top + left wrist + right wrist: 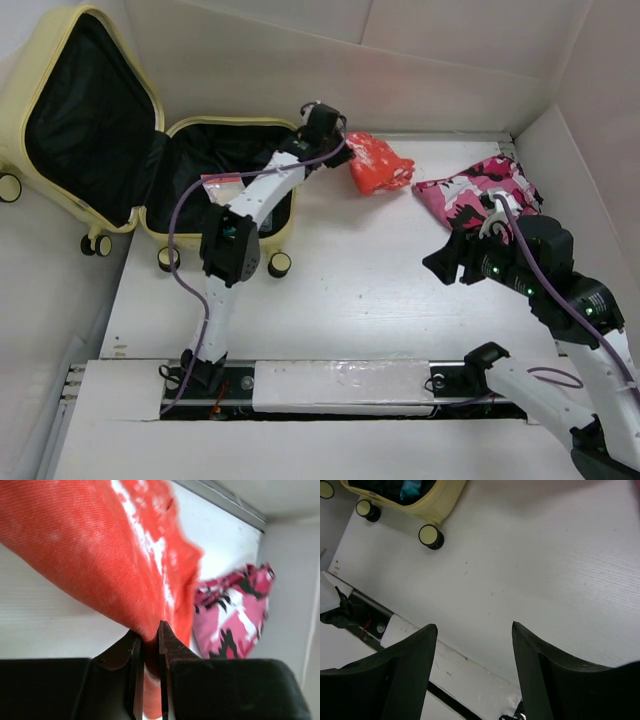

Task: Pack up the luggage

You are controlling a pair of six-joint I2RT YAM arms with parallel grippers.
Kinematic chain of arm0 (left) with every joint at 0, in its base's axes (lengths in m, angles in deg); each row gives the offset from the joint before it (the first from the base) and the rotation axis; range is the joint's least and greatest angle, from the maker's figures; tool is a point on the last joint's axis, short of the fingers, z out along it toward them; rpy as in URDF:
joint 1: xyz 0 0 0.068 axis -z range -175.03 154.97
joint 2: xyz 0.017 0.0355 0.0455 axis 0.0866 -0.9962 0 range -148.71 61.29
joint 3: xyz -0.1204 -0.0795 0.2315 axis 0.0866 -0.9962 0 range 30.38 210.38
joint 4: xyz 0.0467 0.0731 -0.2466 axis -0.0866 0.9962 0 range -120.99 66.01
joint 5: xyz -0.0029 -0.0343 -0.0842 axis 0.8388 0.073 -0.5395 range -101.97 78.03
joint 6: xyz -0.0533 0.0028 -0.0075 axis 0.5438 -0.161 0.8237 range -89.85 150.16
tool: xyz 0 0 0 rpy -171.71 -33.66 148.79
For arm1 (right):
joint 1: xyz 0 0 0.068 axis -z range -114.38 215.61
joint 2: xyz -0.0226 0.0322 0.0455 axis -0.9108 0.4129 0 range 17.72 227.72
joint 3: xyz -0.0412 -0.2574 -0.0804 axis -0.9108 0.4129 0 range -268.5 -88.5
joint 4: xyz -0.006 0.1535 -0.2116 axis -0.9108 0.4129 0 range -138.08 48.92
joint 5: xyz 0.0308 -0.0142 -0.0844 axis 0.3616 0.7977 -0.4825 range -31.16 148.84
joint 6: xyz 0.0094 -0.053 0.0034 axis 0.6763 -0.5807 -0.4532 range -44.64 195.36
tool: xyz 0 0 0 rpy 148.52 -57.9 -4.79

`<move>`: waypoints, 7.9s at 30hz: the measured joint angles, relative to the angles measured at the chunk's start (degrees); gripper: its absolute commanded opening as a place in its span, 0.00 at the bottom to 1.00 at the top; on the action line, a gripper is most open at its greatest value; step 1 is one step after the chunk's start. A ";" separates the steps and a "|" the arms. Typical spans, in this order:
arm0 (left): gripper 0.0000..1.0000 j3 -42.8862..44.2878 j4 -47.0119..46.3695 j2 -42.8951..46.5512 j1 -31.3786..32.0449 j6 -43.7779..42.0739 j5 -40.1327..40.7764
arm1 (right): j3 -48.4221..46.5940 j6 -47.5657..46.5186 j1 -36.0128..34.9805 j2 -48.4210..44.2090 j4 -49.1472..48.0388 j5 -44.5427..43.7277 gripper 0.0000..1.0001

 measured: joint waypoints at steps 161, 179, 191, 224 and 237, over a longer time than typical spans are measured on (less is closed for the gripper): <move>0.00 -10.88 3.30 16.48 -36.33 -16.63 -17.18 | -5.86 6.27 7.63 5.09 -5.81 -6.84 0.58; 0.49 -27.52 3.89 23.91 -49.07 -20.76 -8.72 | -5.01 6.23 7.63 3.91 -5.81 -4.90 0.58; 0.62 -42.42 6.32 64.70 -44.52 -11.47 9.16 | 7.19 3.72 6.71 2.45 -8.87 7.08 0.07; 0.78 -12.39 41.33 41.55 -49.70 -12.81 48.89 | 14.34 -0.22 -9.44 10.08 -22.34 21.44 0.63; 0.68 -1.27 40.76 36.02 -54.82 -13.38 45.66 | 14.34 -0.44 -10.12 10.69 -21.97 20.55 0.63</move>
